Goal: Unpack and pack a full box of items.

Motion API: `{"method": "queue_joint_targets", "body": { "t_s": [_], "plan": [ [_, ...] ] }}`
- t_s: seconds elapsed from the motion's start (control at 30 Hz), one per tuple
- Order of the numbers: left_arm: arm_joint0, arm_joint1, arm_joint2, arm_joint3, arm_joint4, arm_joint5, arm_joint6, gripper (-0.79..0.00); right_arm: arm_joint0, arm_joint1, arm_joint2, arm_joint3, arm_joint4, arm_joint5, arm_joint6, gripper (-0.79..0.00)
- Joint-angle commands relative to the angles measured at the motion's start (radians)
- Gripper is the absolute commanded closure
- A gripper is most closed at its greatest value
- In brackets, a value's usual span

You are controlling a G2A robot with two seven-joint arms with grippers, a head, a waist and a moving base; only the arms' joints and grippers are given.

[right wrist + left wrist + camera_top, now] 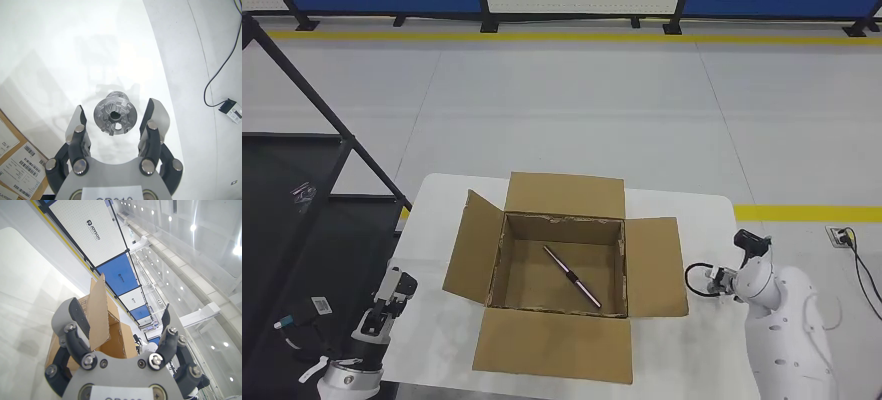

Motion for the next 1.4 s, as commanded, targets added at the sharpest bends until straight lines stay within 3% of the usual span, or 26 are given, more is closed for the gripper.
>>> {"method": "queue_joint_targets", "body": {
  "t_s": [0.0, 0.07, 0.13, 0.3, 0.43, 0.63, 0.73, 0.83, 1.0, 1.13, 1.37],
  "plan": [
    [0.000, 0.000, 0.000, 0.000, 0.000, 0.000, 0.000, -0.785, 0.003, 0.002, -0.003, 0.012, -0.013, 0.017, 0.000, -0.160],
    [0.000, 0.000, 0.000, 0.000, 0.000, 0.000, 0.000, -0.785, 0.005, 0.003, -0.006, 0.019, -0.010, 0.016, -0.002, -0.105],
    [0.000, 0.000, 0.000, 0.000, 0.000, 0.000, 0.000, -0.785, 0.001, 0.004, -0.004, 0.017, 0.002, 0.013, -0.008, 0.000],
    [0.000, 0.000, 0.000, 0.000, 0.000, 0.000, 0.000, -0.785, -0.049, 0.005, 0.001, -0.083, 0.046, 0.005, -0.038, 0.000],
    [0.000, 0.000, 0.000, 0.000, 0.000, 0.000, 0.000, -0.785, -0.133, -0.001, -0.011, -0.284, 0.076, 0.055, -0.094, 0.000],
    [0.000, 0.000, 0.000, 0.000, 0.000, 0.000, 0.000, -0.785, -0.350, -0.026, -0.110, -0.726, 0.154, 0.193, -0.299, 0.000],
    [0.000, 0.000, 0.000, 0.000, 0.000, 0.000, 0.000, -0.785, -0.446, -0.033, -0.201, -0.884, 0.173, 0.157, -0.409, 0.000],
    [0.000, 0.000, 0.000, 0.000, 0.000, 0.000, 0.000, -0.785, -0.502, -0.034, -0.317, -0.950, 0.132, 0.074, -0.481, 0.000],
    [0.000, 0.000, 0.000, 0.000, 0.000, 0.000, 0.000, -0.785, -0.419, -0.037, -0.537, -0.866, -0.006, -0.064, -0.401, 0.000],
    [0.000, 0.000, 0.000, 0.000, 0.000, 0.000, 0.000, -0.785, -0.224, -0.063, -0.696, -0.662, -0.113, -0.040, -0.266, 0.000],
    [0.000, 0.000, 0.000, 0.000, 0.000, 0.000, 0.000, -0.785, 0.080, -0.132, -0.880, -0.294, -0.084, -0.020, -0.108, 0.000]
  ]
}}
